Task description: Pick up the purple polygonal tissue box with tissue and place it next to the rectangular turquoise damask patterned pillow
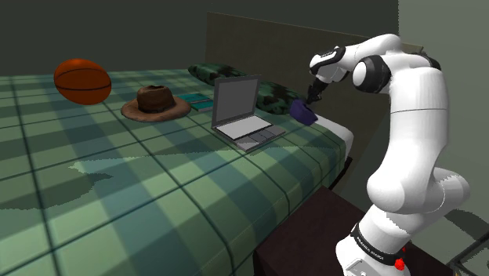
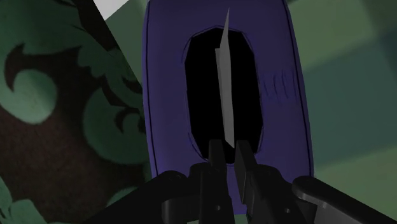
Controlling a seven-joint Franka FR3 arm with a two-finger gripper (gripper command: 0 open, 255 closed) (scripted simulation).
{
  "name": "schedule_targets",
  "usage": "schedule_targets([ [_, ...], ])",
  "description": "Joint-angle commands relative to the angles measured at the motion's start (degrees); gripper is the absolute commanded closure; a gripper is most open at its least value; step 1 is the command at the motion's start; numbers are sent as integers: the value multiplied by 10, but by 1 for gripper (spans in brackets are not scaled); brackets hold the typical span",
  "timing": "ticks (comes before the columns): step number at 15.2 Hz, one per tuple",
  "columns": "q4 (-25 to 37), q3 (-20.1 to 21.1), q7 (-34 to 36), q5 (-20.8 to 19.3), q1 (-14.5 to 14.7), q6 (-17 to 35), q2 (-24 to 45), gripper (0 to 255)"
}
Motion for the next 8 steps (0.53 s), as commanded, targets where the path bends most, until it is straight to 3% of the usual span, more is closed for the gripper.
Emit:
schedule_targets([
  [1, -6, 2, -3, 3, 0, 13, 4, 255],
  [8, -21, 5, -9, 9, -1, 36, 13, 255],
])
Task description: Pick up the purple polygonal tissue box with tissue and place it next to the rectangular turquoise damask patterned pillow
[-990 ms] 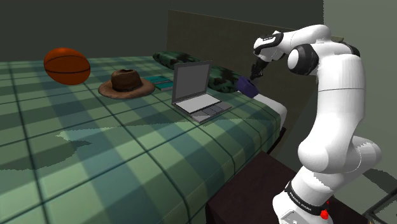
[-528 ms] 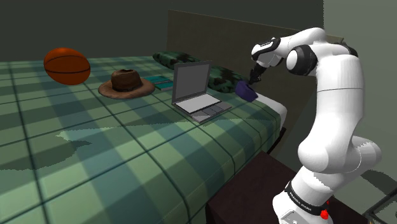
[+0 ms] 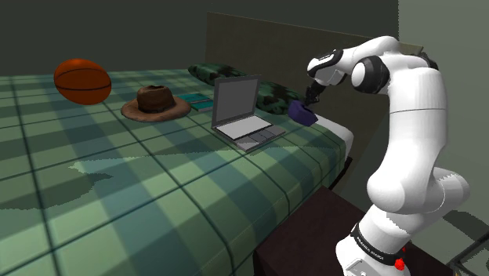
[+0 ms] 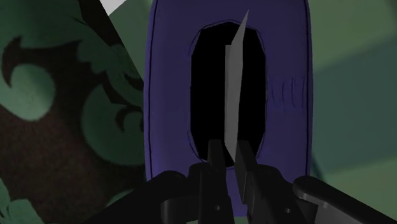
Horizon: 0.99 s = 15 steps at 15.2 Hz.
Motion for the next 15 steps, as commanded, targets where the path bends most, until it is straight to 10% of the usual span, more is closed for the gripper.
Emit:
schedule_targets([
  [1, -4, -2, 1, -2, -3, -4, 7, 255],
  [4, -4, -2, 1, -2, -3, -4, 7, 255],
  [5, -1, -2, -1, -1, -5, -4, 10, 0],
  [15, -19, -13, 8, -17, 3, -41, -46, 0],
])
